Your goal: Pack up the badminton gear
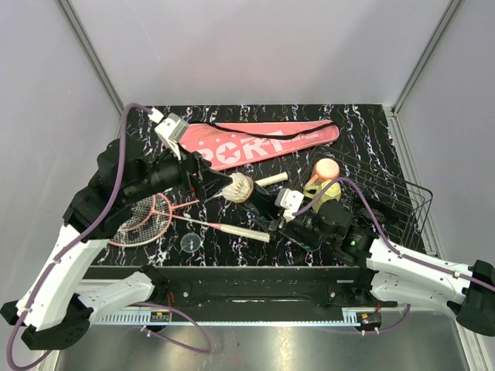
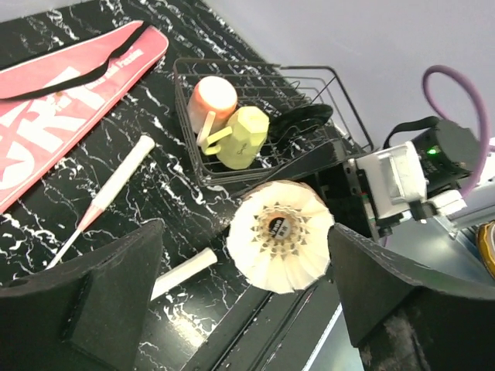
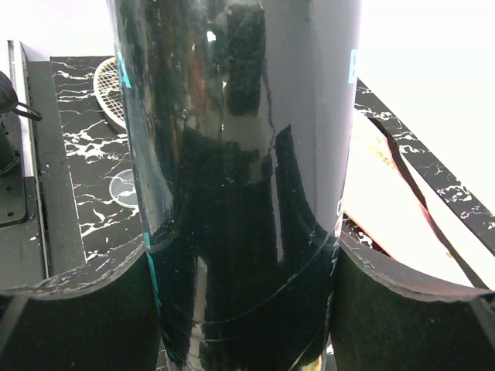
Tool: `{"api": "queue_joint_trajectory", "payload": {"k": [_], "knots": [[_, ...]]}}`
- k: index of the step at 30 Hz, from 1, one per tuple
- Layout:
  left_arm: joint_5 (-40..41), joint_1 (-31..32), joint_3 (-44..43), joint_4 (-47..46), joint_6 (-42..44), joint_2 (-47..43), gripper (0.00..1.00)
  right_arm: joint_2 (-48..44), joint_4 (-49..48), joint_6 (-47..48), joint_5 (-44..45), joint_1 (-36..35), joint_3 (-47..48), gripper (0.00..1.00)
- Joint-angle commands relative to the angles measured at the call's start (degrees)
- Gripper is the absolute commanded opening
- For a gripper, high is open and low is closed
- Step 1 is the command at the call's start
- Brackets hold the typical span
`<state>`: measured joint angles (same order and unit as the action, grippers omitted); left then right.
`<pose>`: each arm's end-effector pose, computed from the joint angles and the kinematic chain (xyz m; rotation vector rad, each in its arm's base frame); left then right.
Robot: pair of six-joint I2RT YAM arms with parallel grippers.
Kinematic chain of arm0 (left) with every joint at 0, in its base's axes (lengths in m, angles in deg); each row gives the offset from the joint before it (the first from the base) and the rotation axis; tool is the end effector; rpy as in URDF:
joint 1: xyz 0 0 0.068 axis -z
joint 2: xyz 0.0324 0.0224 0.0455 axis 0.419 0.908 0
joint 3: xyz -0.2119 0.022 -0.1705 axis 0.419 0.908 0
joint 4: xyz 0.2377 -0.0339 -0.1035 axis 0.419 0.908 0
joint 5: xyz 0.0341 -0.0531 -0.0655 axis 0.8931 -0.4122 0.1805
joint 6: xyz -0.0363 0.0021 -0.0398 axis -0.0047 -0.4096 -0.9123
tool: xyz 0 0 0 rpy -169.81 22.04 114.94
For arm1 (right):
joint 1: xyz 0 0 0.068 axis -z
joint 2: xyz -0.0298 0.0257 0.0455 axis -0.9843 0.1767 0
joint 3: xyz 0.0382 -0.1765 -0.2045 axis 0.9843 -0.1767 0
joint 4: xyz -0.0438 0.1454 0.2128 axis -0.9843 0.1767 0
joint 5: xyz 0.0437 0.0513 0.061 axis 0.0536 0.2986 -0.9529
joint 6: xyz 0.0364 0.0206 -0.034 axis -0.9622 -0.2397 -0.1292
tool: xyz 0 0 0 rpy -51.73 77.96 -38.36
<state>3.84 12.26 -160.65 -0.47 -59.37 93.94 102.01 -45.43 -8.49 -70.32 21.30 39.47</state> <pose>0.1172 -0.1023 0.4736 0.5282 1.8112 -0.9708 0.1096 0.1854 0.2984 -1.0396 1.2131 0.6421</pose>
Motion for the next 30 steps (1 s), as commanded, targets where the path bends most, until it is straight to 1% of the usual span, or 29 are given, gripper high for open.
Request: {"api": "queue_joint_trajectory", "payload": {"k": [1, 3, 4, 5, 7, 8, 10, 11, 13, 14, 17, 18, 20, 24, 27, 28, 30], "knots": [[1.4, -0.1, -1.6, 3.2, 1.8, 3.4, 0.84, -1.9, -3.8, 0.0, -0.5, -0.2, 0.0, 0.41], [-2.8, -0.1, -0.9, 3.3, 2.6, 5.4, 0.75, -2.3, -4.1, 0.1, -0.7, -0.2, -0.2, 0.41], [-6.4, -0.1, -0.8, 3.2, 2.9, 6.1, 0.72, -2.5, -4.3, 0.1, -0.8, -0.2, -0.3, 0.41], [-8.8, -0.1, -0.6, 2.5, 3.6, 7.4, 0.67, -2.5, -4.7, 0.1, -0.8, -0.2, -0.5, 0.41], [-15.0, 0.8, 0.3, 1.4, 3.7, 8.6, 0.65, -2.7, -5.0, 0.1, -0.9, -0.3, -0.7, 0.41], [-16.3, 1.7, 0.6, -0.2, 3.6, 9.7, 0.65, -2.6, -5.2, 0.2, -1.0, -0.3, -0.7, 0.41], [-16.4, 4.0, 1.6, -1.6, 3.4, 11.3, 0.66, -2.5, -5.6, 0.3, -1.8, -0.2, -0.7, 0.41], [-14.9, 6.4, 1.8, -2.9, 2.7, 13.3, 0.67, -2.4, -6.1, 0.3, -2.3, -0.2, -0.5, 0.41], [-14.2, 8.9, 1.7, -3.1, 2.9, 16.0, 0.67, -1.9, -6.7, 0.4, -3.1, -0.2, -0.5, 0.41], [-13.8, 9.2, 1.6, -3.0, 2.9, 18.0, 0.67, -1.7, -6.8, 0.3, -3.2, -0.2, -0.5, 0.41], [-12.7, 9.3, 2.3, -3.1, 3.7, 18.9, 0.70, -1.7, -6.4, 0.4, -2.9, -0.2, -0.2, 0.41], [-12.2, 9.2, 2.7, -3.1, 4.1, 18.6, 0.74, -1.9, -6.2, 0.4, -2.6, -0.2, -0.4, 0.41], [-11.9, 9.0, 3.1, -2.9, 4.7, 17.5, 0.78, -2.5, -6.3, 0.6, -2.0, -0.2, -0.7, 0.41], [-12.1, 7.4, 3.2, -1.9, 5.2, 16.2, 0.82, -3.5, -7.3, 0.8, -2.0, -0.2, -1.6, 0.41], [-11.6, 5.9, 2.6, -1.2, 5.2, 14.1, 0.88, -2.9, -6.4, 0.9, -2.6, -0.3, -1.3, 0.41], [-10.7, 5.1, 2.3, -1.1, 5.1, 12.4, 0.91, -2.6, -6.0, 1.1, -2.5, -0.3, -1.3, 0.41], [-10.2, 4.3, 1.1, -1.1, 5.1, 10.5, 0.95, -2.3, -5.3, 1.3, -1.8, -0.2, -1.6, 0.41]]}}
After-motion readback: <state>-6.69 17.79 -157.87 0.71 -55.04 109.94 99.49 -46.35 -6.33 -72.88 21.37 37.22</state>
